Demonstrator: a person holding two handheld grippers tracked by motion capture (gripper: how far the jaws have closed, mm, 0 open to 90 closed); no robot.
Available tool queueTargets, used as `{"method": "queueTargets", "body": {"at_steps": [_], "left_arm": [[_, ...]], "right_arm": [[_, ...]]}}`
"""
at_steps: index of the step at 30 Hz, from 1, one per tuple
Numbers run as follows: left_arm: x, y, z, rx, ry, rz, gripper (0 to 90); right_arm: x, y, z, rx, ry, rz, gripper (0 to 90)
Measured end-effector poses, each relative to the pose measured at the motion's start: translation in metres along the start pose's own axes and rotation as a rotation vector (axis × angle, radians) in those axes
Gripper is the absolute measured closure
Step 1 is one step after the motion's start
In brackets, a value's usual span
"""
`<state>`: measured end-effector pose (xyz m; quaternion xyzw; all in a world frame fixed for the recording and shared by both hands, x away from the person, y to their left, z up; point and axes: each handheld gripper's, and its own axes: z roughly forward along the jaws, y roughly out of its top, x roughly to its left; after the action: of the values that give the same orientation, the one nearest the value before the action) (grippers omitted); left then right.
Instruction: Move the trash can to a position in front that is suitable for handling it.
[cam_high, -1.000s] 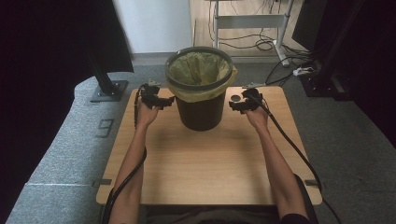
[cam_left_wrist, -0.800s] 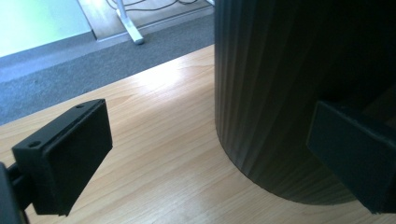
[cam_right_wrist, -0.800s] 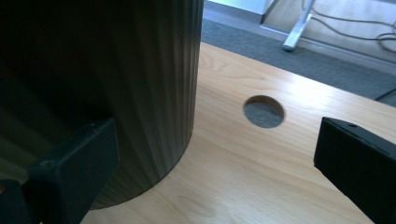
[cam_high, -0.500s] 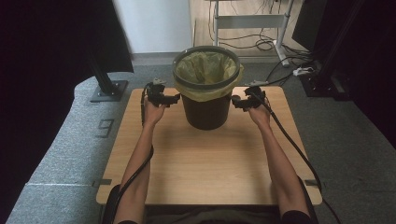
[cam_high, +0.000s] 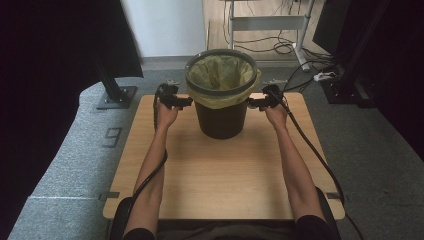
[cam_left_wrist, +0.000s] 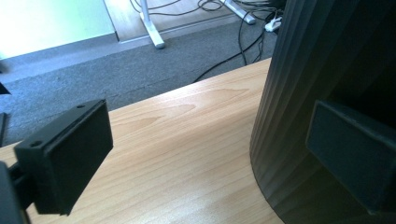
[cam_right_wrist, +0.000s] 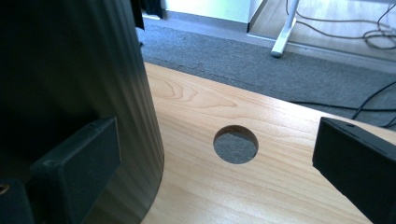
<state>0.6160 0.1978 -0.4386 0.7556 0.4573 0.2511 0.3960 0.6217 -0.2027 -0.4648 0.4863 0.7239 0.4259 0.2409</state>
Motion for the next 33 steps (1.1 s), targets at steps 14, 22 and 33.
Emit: {"method": "queueTargets", "body": {"at_steps": [14, 22, 33], "left_arm": [[-0.007, -0.011, -0.013, -0.020, -0.068, 0.022, 3.0], [-0.013, -0.029, -0.029, -0.044, -0.115, 0.003, 2.8], [-0.030, -0.040, -0.051, -0.042, -0.132, 0.077, 2.8]], "right_arm": [[0.005, -0.005, -0.011, 0.015, -0.012, -0.091, 3.5], [0.009, -0.019, -0.025, 0.023, 0.025, -0.112, 3.4], [0.017, -0.030, -0.048, 0.030, 0.028, -0.162, 3.5]]}}
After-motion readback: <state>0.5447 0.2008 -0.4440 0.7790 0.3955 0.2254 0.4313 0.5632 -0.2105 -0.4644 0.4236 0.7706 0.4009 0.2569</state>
